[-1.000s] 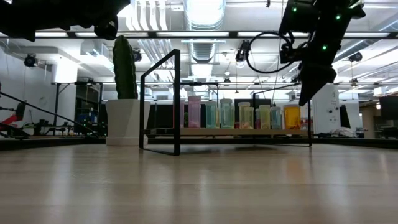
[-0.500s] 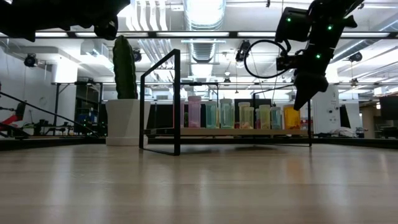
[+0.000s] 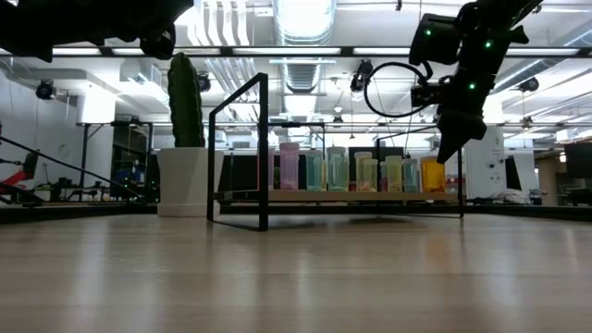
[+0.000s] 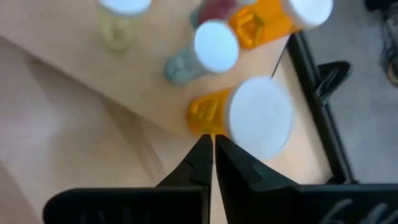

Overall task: Pick and place medicine bottles onto shelf by color
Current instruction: Put the orange pill bottle on the shelf aligned with the other orange pill bottle, then adjust the blue pill bottle on the shelf

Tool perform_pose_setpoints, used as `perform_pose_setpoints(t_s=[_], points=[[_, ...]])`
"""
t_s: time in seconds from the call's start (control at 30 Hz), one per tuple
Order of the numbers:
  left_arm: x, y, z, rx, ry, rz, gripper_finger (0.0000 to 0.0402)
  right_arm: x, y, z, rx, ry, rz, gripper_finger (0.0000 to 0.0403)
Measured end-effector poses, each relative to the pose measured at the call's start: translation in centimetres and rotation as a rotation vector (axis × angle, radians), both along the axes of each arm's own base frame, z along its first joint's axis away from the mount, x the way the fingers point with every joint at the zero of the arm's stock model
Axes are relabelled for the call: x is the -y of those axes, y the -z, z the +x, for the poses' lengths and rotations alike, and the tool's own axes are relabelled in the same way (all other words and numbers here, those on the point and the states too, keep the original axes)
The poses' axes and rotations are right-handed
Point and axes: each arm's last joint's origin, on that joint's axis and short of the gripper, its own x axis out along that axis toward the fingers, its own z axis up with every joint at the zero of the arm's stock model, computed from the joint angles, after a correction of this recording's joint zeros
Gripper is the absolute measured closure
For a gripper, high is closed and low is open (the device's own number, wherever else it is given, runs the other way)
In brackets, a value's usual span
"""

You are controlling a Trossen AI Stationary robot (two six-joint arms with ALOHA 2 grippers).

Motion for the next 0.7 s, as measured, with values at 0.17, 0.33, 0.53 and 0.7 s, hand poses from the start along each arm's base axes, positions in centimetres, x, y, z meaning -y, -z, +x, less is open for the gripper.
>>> perform_pose_setpoints(t_s=[0.17,0.33,0.53,0.7], points=[[0.0,0.0,0.0,0.002,-0.002,0.016,0.0402,0.2,-0.2,0.4,0.016,-0.017,-0.05,0.0394],[0.0,0.0,0.0,0.002,-0.002,0.016,0.0402,0.2,-0.2,0.4,0.025,-0.017,-0.053,0.0394],[0.0,-0.1,0.0,0.007,-0.002,0.016,0.0402,-0.5,-3.3,0.7,0.159,-0.063,-0.049,0.0394],[0.0,-1.6,-0.2,0.14,-0.002,0.008,0.0402,0.5,-7.3,2.2,0.426,-0.059,0.042,0.0394]])
